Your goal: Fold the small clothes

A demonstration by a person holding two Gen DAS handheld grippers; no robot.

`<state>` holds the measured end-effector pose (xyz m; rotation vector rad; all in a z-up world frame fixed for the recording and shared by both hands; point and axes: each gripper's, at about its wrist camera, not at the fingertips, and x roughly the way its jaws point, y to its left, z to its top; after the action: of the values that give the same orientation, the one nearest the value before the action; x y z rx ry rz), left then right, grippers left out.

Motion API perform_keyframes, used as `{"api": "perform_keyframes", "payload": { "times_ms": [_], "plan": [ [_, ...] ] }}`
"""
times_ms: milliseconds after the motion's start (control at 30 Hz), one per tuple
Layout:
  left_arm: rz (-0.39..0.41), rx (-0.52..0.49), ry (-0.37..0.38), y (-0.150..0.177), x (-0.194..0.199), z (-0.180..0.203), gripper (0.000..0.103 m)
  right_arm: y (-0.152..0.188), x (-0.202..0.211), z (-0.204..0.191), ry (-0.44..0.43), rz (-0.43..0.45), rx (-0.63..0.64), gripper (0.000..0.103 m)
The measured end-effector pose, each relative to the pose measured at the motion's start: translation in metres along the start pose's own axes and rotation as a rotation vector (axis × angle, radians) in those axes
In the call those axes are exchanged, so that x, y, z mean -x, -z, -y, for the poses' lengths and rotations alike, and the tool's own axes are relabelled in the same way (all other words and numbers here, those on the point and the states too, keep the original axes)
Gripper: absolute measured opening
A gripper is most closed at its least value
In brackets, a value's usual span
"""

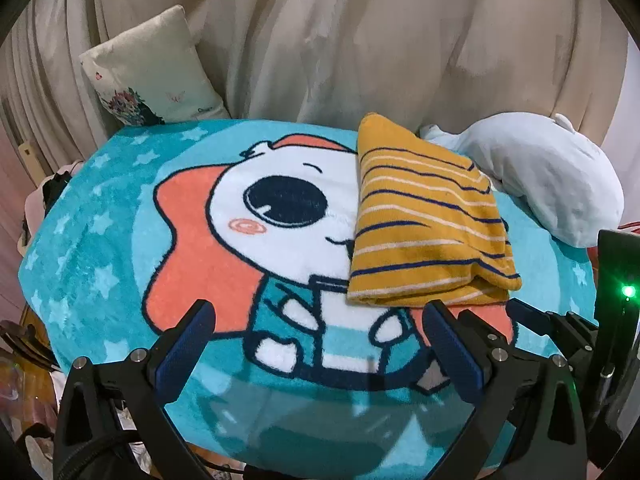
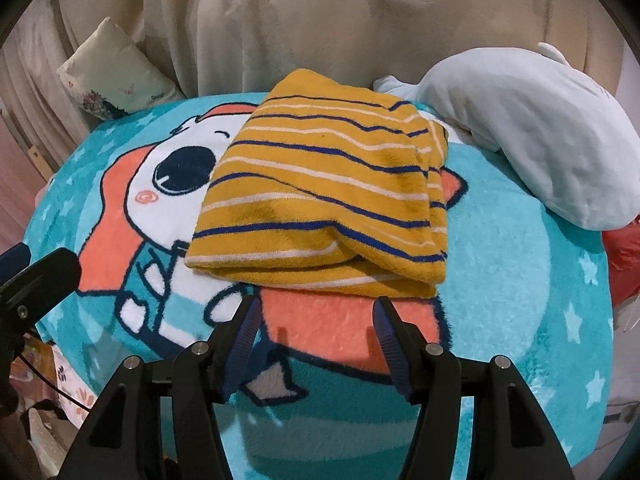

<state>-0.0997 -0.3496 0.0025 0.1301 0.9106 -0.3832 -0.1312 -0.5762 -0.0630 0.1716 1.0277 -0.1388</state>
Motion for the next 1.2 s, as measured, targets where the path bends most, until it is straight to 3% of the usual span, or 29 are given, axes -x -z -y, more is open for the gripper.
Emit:
{"api": "perform_keyframes", "payload": {
  "times_ms": [633, 833, 900, 967, 1067, 1167, 1200],
  "plan": [
    [-0.047, -0.002, -0.008, 0.002, -0.017, 0.005, 0.103, 0.001, -0.016, 0.014, 0.007, -0.031, -0.004, 0.064],
    [-0.076, -0.011, -0.034, 0.006, -0.037, 0.002, 0.103, -0.011, -0.001, 0.038, 0.014, 0.072, -0.077, 0.064],
    [-0.118, -0.016, -0.041, 0.013, -0.050, -0.001, 0.103, -0.022, 0.002, 0.045, -0.009, 0.097, -0.096, 0.064],
    [-0.159, -0.017, -0.036, 0.020, -0.063, -0.001, 0.103, -0.038, -0.004, 0.050, -0.086, 0.102, -0.118, 0.064],
    [-0.203, -0.043, -0.043, 0.029, -0.079, 0.000, 0.103, -0.053, -0.037, 0.062, -0.209, 0.036, -0.166, 0.064],
    [-0.236, -0.060, -0.051, 0.038, -0.088, -0.001, 0.103, -0.049, -0.075, 0.077, -0.170, -0.073, -0.234, 0.062],
    [-0.242, -0.059, -0.053, 0.040, -0.090, -0.003, 0.103, -0.047, -0.077, 0.080, -0.181, -0.066, -0.253, 0.062]
  ]
}}
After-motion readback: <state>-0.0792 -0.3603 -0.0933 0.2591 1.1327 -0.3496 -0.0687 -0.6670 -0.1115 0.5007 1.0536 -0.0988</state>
